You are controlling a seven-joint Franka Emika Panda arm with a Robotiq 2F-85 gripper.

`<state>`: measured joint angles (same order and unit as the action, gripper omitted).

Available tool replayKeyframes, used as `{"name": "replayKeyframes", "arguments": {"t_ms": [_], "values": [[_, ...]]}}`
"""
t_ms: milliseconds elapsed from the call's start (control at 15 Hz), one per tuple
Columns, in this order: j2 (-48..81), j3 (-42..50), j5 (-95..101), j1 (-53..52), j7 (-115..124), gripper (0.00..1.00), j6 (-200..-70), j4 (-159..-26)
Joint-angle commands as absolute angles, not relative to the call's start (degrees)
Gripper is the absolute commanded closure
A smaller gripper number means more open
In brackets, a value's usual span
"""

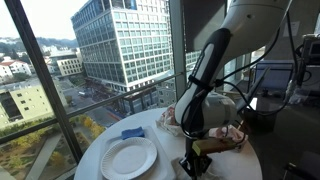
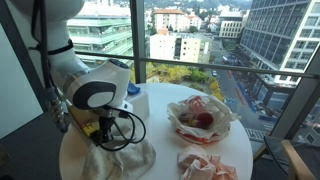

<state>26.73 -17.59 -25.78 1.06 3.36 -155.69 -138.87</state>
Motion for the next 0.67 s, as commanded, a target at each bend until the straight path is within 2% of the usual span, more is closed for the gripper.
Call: {"name": "replayKeyframes", "arguments": {"t_ms": [0, 67, 133, 267, 600], "values": [[29.6, -20.7, -29.8, 3.0, -2.7, 0.99, -155.6, -138.1], [30.8, -20.6, -29.5, 2.6, -3.2, 0.97, -156.0, -137.9], [31.5, -20.4, -29.0, 2.1, -3.2, 0.79, -156.3, -137.9], [32.2, -19.1, -27.4, 0.2, -1.5, 0.68, -157.7, -138.3], [30.2, -13.0, -21.5, -5.7, 5.1, 0.29, -160.3, -140.0]]}}
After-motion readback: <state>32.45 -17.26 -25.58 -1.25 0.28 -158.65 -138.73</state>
